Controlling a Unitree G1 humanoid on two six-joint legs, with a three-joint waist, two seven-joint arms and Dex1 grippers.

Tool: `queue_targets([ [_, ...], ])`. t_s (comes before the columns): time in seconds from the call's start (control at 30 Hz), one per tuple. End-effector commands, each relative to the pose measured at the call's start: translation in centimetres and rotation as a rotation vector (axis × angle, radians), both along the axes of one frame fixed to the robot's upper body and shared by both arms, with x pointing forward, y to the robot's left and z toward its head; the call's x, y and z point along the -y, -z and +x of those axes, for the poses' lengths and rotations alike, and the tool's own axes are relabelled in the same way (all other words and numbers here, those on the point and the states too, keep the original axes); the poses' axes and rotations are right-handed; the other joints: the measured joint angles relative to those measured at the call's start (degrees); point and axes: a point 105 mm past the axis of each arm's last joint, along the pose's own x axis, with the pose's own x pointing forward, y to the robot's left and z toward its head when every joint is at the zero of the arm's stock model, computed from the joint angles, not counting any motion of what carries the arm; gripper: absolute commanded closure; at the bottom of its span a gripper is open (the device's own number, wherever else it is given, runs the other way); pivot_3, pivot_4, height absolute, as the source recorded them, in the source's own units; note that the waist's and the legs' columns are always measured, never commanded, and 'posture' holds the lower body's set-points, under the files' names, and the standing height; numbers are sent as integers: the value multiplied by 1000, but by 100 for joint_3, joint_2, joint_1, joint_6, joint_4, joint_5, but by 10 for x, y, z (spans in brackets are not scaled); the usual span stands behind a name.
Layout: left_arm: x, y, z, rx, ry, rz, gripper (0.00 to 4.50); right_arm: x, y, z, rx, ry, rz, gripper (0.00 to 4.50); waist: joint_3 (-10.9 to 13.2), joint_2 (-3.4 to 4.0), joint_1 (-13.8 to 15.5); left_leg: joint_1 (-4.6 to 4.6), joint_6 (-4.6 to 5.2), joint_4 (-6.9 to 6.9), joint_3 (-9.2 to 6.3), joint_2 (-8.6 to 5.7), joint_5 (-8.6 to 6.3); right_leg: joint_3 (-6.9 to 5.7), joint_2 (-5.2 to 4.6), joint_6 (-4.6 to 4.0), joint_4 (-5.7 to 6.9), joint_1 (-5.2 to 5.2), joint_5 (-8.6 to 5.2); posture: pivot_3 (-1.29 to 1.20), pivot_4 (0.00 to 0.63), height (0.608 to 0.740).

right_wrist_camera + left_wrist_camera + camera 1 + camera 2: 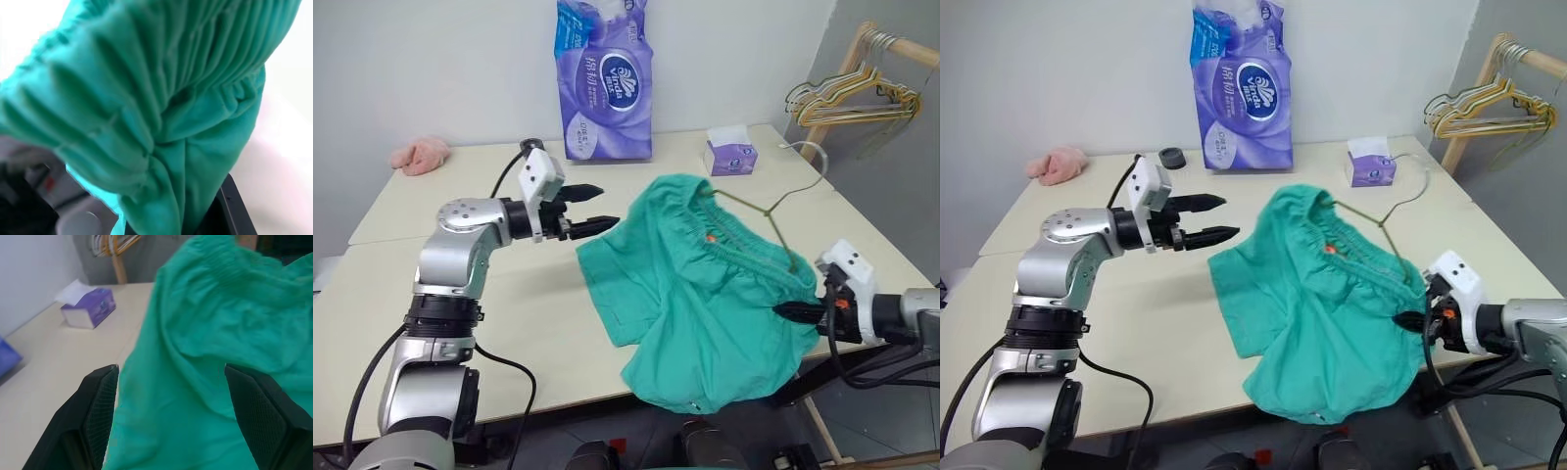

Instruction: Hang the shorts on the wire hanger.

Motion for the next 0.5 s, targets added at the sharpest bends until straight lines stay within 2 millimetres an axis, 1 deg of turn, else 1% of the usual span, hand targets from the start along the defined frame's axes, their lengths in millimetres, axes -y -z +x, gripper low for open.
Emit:
queue_targets([
  [0.03, 54, -14, -20, 43, 160, -14, 859, 31, -5, -8, 10, 236, 62, 4500, 5, 0, 20, 0, 0, 0, 0, 0, 0, 0, 1, 0, 0, 1, 0, -298, 107, 740],
  [0.1, 73, -18, -27, 45, 212, -24, 859, 47, -7, -10, 36, 351, 92, 4500, 16, 4, 21, -2, 0, 0, -1, -3, 0, 0, 1, 1, -6, 6, 0, -321, 117, 740],
  [0.13, 76, -19, -28, 46, 221, -25, 859, 51, -8, -11, 49, 375, 100, 4500, 28, 7, -10, -2, 1, 0, 8, -5, -1, 8, 0, 1, -7, 5, 0, -336, 123, 740],
  [0.27, 109, -31, -39, 27, 314, -50, 859, 90, -30, -14, 160, 598, 92, 4500, 96, 51, -249, 3, 5, 0, 24, -6, 1, 29, 11, 6, -5, 7, -1, -406, 147, 740],
  [0.37, 119, -35, -41, 39, 335, -56, 859, 102, -37, -17, 180, 676, 90, 4500, 163, 60, -440, 12, 6, -7, 29, -2, 0, 46, 43, 11, -13, 23, -4, -421, 153, 740],
  [0.4, 128, -37, -44, 58, 365, -59, 859, 112, -43, -20, 197, 729, 77, 4500, 213, 48, -516, 14, 7, -15, 32, 0, 0, 51, 58, 15, -14, 38, -7, -472, 172, 740],
  [0.47, 142, -41, -50, 87, 404, -69, 859, 127, -55, -25, 224, 814, 56, 4500, 329, 65, -671, 62, 13, -21, 39, 9, -6, 60, 75, 40, -31, 87, -26, -484, 176, 740],
  [0.5, 147, -42, -51, 95, 418, -76, 859, 133, -62, -25, 241, 853, 54, 4500, 367, 58, -738, 67, 15, -24, 49, 9, -7, 67, 77, 40, -38, 91, -27, -499, 184, 740],
])
